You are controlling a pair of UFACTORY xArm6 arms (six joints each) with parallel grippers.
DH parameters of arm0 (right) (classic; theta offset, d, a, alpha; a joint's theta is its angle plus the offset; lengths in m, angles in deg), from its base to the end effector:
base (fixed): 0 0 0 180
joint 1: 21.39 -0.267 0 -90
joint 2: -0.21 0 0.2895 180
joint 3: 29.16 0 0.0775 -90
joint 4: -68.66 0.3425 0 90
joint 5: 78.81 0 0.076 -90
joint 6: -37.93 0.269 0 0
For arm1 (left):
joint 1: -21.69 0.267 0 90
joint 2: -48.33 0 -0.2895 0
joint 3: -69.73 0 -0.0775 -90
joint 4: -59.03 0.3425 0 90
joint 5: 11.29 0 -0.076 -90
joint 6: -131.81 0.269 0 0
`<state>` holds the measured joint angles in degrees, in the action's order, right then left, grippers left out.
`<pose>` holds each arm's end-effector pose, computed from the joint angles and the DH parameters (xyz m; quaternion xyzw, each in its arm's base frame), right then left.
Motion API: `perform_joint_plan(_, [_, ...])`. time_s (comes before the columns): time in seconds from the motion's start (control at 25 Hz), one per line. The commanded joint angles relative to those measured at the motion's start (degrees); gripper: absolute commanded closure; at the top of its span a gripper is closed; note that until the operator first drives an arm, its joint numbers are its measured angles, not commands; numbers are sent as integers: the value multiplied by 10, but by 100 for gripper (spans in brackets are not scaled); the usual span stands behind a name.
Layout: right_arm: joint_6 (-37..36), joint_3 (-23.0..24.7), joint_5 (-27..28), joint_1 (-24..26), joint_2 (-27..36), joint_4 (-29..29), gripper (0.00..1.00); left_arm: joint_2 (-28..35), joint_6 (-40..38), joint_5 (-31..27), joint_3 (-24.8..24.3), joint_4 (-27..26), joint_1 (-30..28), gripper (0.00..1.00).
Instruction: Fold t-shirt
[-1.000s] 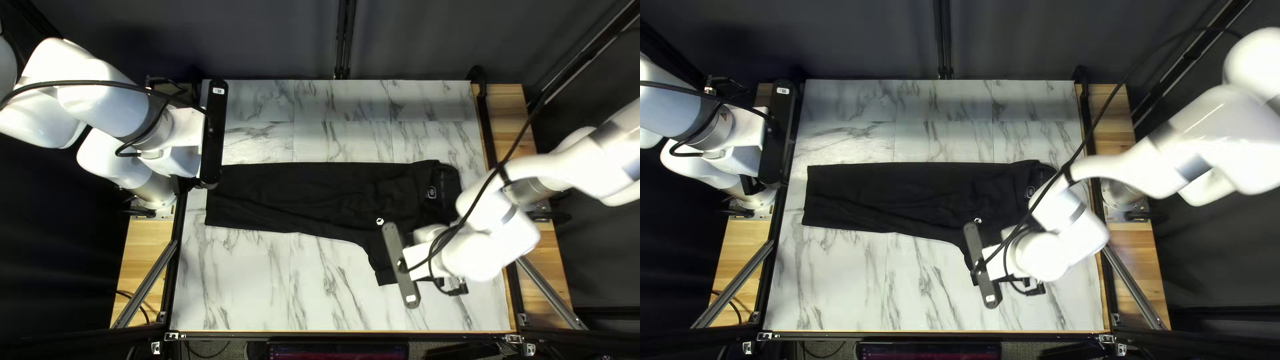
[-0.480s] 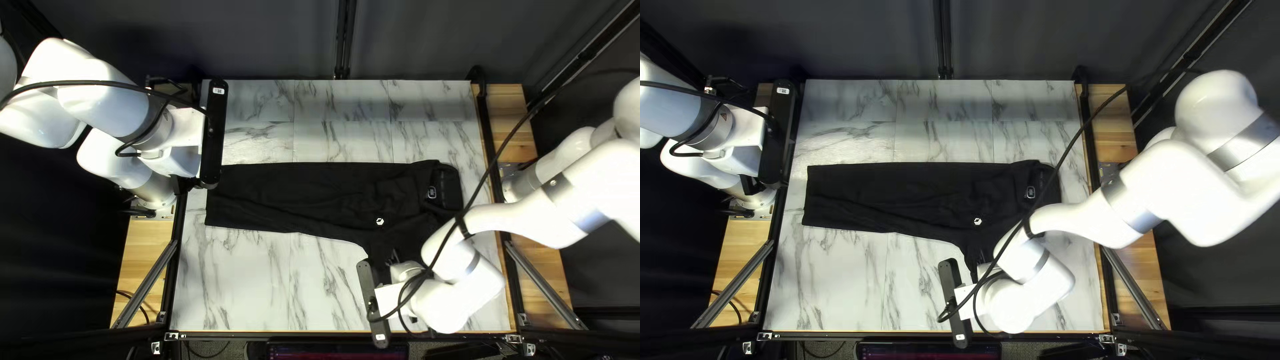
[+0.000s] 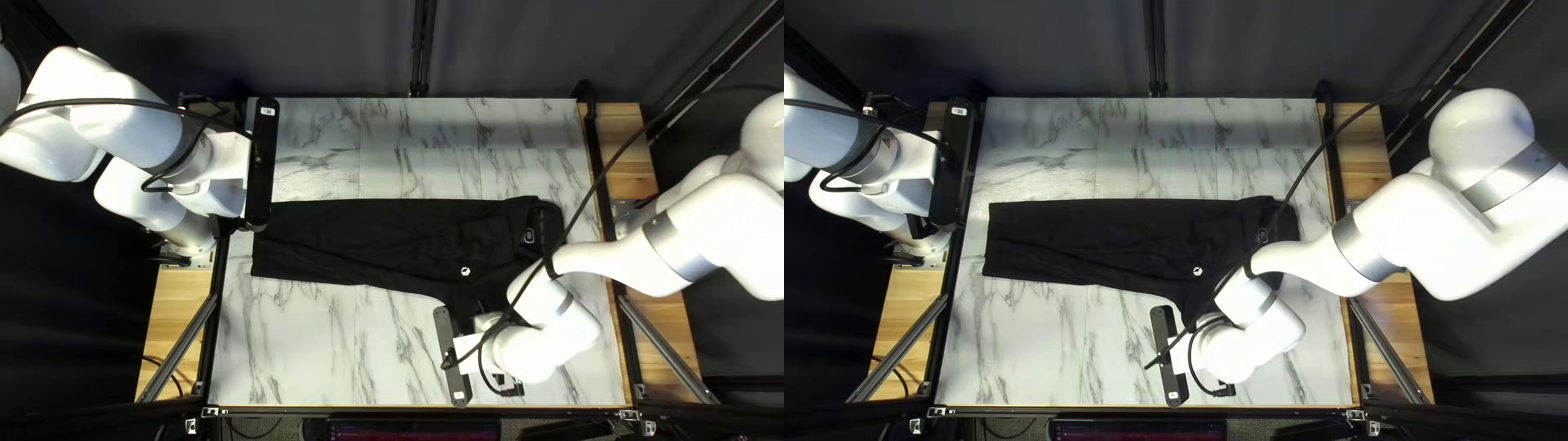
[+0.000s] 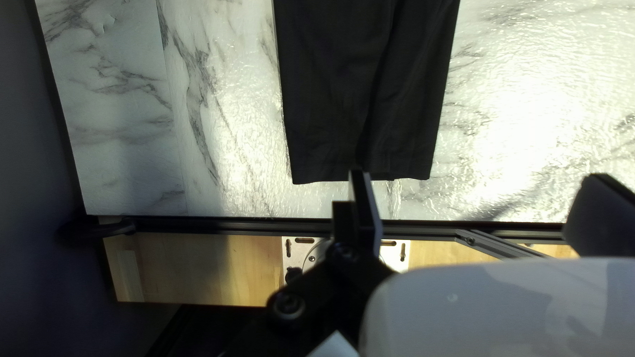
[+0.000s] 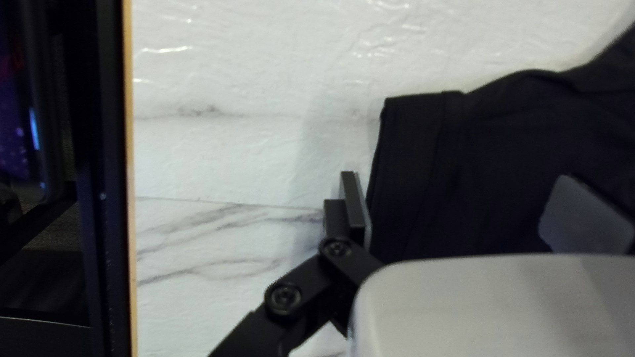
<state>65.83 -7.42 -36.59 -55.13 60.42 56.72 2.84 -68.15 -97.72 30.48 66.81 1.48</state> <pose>0.4117 0.2440 0.0266 0.9887 0.1298 0.0066 0.0745 0.2443 -0.0519 0.3303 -0.9947 0.0012 -0.0954 0.0373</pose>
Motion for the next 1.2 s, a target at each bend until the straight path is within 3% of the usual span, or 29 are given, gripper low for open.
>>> perform_joint_plan(0.04, [-14, -10, -3, 4, -11, 6, 11, 0, 0, 0, 0, 0, 0, 0])
perform_joint_plan(0.08, [-17, -14, -3, 4, -15, 7, 12, 0, 0, 0, 0, 0, 0, 0])
perform_joint_plan(0.12, [-20, -16, -4, 5, -18, 7, 19, 0, 0, 0, 0, 0, 0, 0])
perform_joint_plan(0.24, [-24, -18, -5, 6, -21, 9, 49, 0, 0, 0, 0, 0, 0, 0])
perform_joint_plan(0.28, [-26, -19, -4, 7, -22, 9, 93, 0, 0, 0, 0, 0, 0, 0])
perform_joint_plan(0.32, [-27, -19, -4, 7, -21, 10, 97, 0, 0, 0, 0, 0, 0, 0])
perform_joint_plan(0.64, [-35, -21, 1, 11, -19, 12, 100, 0, 0, 0, 0, 0, 0, 0])
perform_joint_plan(0.88, [-29, -42, 54, 4, 5, 4, 100, 0, 0, 0, 0, 0, 0, 0])
perform_joint_plan(1.2, [-26, -23, 119, 10, 73, -9, 100, 0, 0, 0, 0, 0, 0, 0])
